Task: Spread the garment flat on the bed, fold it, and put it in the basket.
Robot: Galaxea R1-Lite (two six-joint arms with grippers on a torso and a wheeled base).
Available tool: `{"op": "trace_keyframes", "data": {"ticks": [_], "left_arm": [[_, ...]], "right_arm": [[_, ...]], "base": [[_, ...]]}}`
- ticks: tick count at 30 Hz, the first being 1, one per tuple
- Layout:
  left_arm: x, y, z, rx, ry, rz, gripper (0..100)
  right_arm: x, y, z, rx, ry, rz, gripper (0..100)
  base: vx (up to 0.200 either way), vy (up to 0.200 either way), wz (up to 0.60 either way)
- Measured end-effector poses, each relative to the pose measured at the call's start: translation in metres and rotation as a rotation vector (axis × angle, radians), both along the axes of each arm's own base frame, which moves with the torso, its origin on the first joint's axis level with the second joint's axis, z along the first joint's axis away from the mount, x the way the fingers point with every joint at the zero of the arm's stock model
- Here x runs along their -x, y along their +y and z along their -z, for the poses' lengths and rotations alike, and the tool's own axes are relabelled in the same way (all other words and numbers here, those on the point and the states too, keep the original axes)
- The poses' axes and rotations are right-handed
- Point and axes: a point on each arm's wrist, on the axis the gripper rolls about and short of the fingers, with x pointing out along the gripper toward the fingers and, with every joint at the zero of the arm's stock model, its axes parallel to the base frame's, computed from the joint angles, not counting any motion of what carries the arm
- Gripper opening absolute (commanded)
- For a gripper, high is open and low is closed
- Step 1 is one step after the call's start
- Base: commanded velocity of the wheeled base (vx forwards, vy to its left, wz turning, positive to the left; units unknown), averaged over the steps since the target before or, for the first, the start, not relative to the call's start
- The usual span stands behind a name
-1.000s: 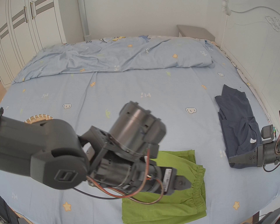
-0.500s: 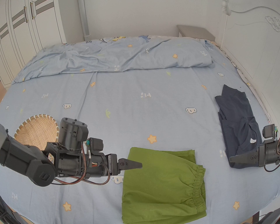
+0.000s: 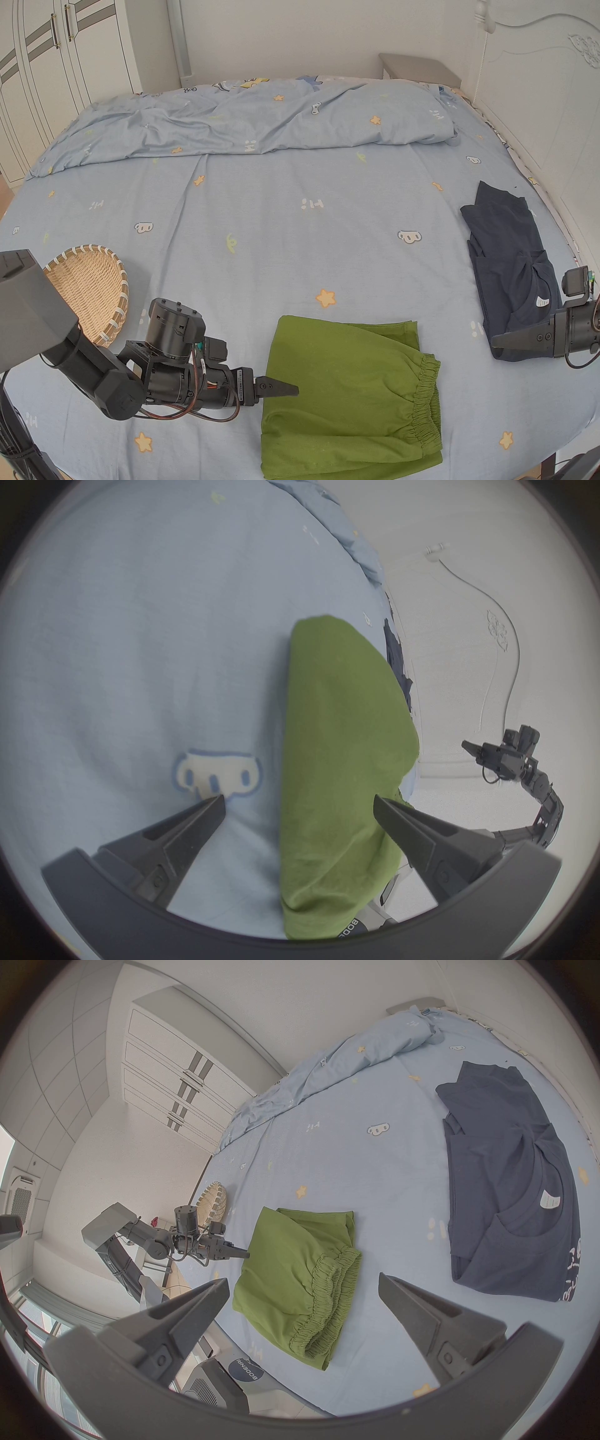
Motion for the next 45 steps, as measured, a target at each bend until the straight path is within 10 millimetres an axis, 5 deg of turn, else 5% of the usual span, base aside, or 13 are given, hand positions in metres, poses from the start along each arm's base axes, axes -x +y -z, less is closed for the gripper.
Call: {"op": "trace_keyframes", "data": {"ticks": [20,21,33,45], "left_arm": [[0.013,-0.042,0.016,0.056,-0.023,0.136,100],[0.012,-0.043,0.017,0.064,-0.020,0.130,0],[0.011,-0.039,0.017,0.077,0.022,0.089,0],[0.011,0.005,-0.054,0.037,0.152,0.048,0]], "right_arm": [[-0.001,0.000,0.002,0.001,0.008,0.000,100],[-0.001,0.000,0.002,0.001,0.008,-0.001,100],[-0.002,0.000,0.000,0.001,0.001,0.001,100],[-0.013,0.003,-0.018,-0.003,-0.058,-0.006,100]], "base": [[0.000,0.000,0.00],[0.000,0.000,0.00],[0.000,0.000,0.00],[0.000,0.000,0.00]]}}
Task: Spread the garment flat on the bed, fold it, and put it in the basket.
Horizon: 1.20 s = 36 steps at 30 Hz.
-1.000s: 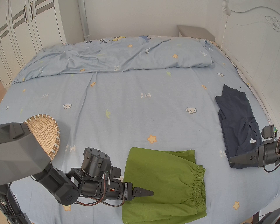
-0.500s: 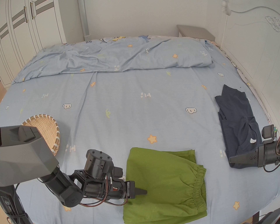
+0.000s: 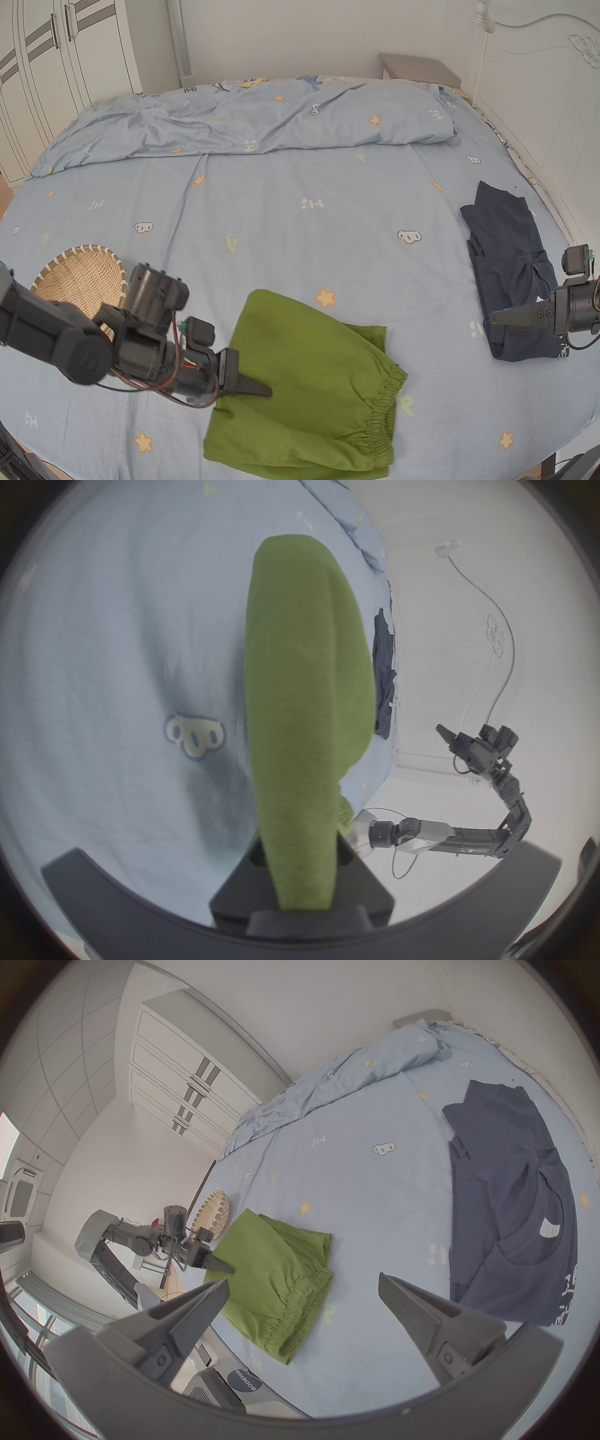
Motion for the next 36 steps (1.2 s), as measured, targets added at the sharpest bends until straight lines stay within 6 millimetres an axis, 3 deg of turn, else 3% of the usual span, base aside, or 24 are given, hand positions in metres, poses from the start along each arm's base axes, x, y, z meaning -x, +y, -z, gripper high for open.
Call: {"op": "trace_keyframes", "data": {"ticks": [6,13,21,36], "left_arm": [[-0.007,0.028,-0.057,0.013,-0.079,0.005,0],[-0.011,0.048,-0.097,0.053,-0.218,-0.035,0],[-0.006,0.054,-0.109,0.057,-0.234,-0.047,0],[0.000,0.047,-0.110,0.060,-0.236,-0.019,0]], "right_arm": [[-0.006,0.006,-0.001,0.000,0.002,-0.028,100],[-0.009,0.011,0.003,0.003,0.023,-0.052,100],[-0.010,0.011,0.003,0.004,0.030,-0.050,100],[-0.011,0.011,0.003,0.003,0.029,-0.047,100]], "base": [[0.000,0.000,0.00],[0.000,0.114,0.00],[0.000,0.200,0.00],[0.000,0.200,0.00]]}}
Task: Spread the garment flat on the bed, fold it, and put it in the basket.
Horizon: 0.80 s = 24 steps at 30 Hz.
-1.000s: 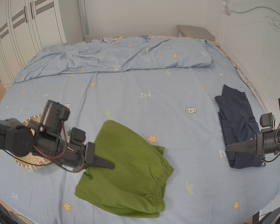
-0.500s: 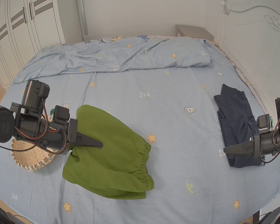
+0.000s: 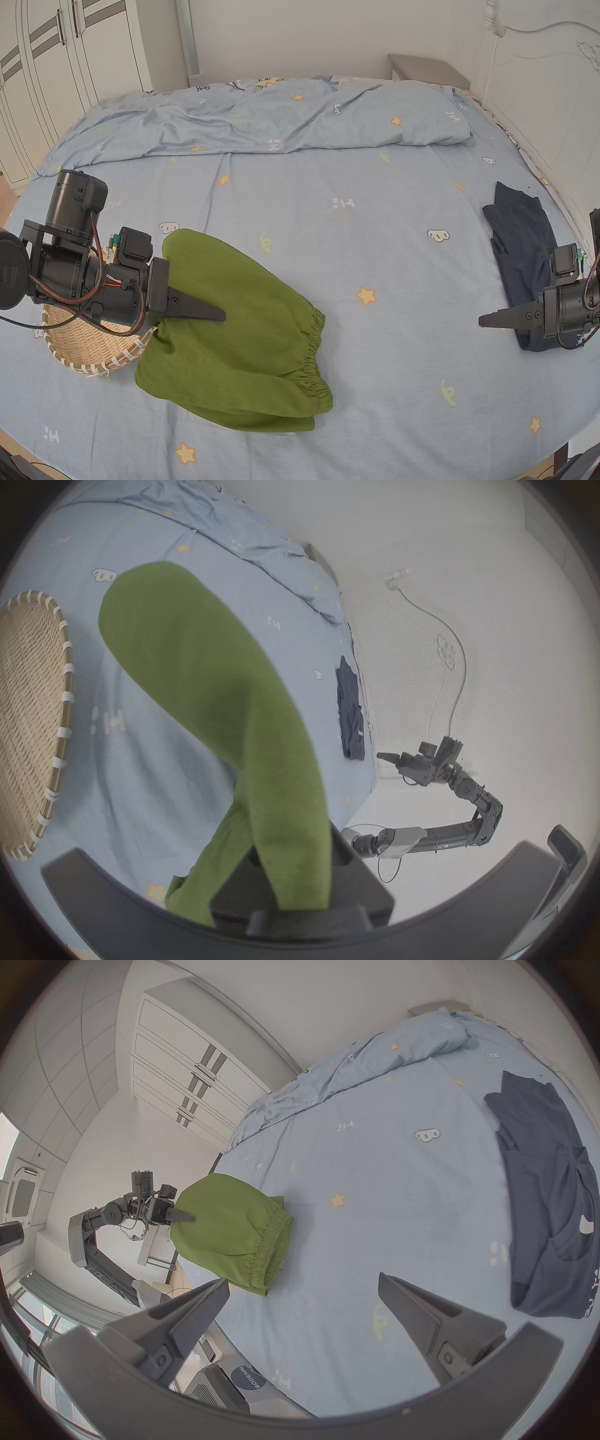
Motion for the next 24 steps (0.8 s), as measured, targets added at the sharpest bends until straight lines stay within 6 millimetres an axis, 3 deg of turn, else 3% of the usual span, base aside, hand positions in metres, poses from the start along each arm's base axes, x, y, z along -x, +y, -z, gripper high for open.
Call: {"op": "trace_keyframes", "data": {"ticks": [9,17,24], "left_arm": [[0.007,-0.011,0.003,-0.008,0.006,0.048,0],[0.011,-0.018,0.001,-0.006,-0.013,0.078,0],[0.008,-0.019,-0.016,0.012,-0.080,0.075,0]], "right_arm": [[0.000,0.000,0.000,-0.005,0.003,0.002,100],[0.000,0.000,-0.001,-0.006,-0.001,0.002,100],[0.002,0.000,-0.003,-0.008,-0.011,0.003,100]], "base": [[0.000,0.200,0.00],[0.000,0.000,0.00],[0.000,0.000,0.00]]}}
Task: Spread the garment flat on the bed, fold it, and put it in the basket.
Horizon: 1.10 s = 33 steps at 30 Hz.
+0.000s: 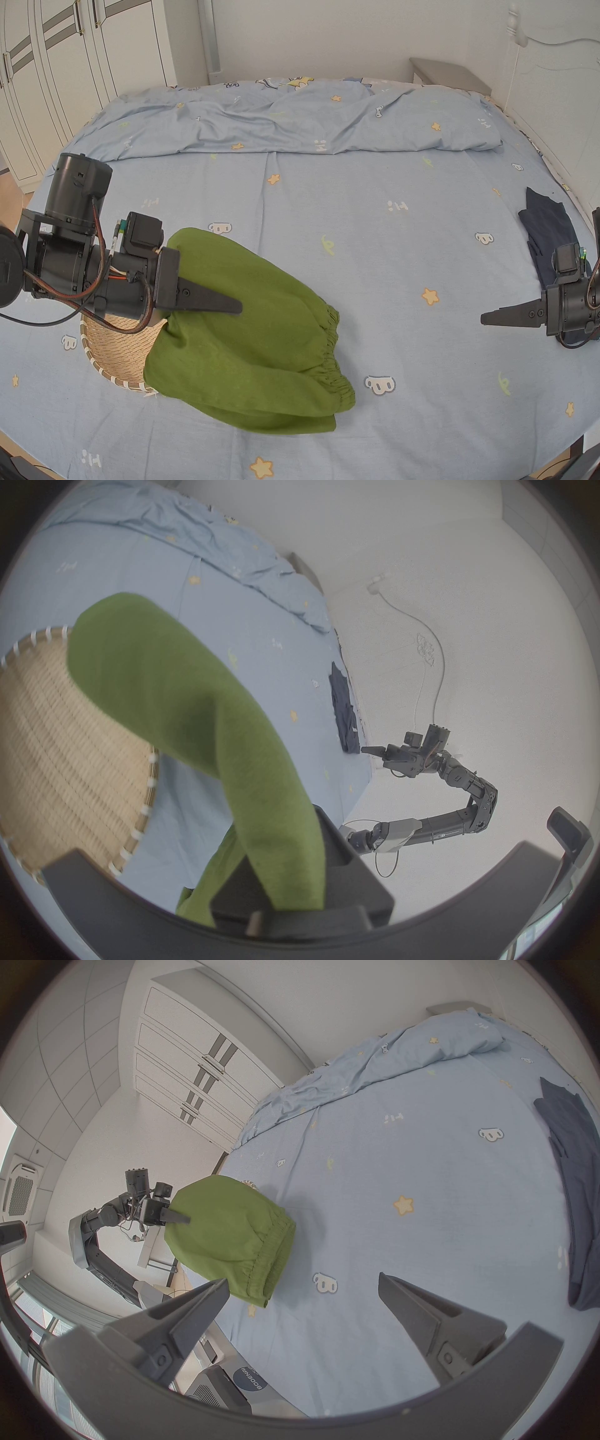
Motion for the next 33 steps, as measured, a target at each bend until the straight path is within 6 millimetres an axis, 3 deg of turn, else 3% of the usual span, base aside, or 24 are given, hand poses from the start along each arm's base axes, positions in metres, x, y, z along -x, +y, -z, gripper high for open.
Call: {"op": "trace_keyframes", "data": {"ticks": [6,16,24,33], "left_arm": [[-0.005,0.006,-0.016,-0.001,-0.100,-0.006,0],[-0.024,0.040,-0.043,0.035,-0.328,-0.142,0],[-0.029,0.068,-0.032,0.037,-0.349,-0.255,0],[-0.011,0.097,-0.029,0.033,-0.336,-0.368,0]], "right_arm": [[0.001,0.000,-0.001,-0.007,0.000,0.005,100],[0.003,0.000,-0.001,-0.011,-0.005,0.007,100],[0.006,-0.001,-0.004,-0.013,-0.018,0.008,100],[0.009,-0.001,-0.006,-0.015,-0.032,0.009,100]], "base": [[0.000,0.000,0.00],[0.000,0.000,0.00],[0.000,0.000,0.00],[0.000,0.000,0.00]]}}
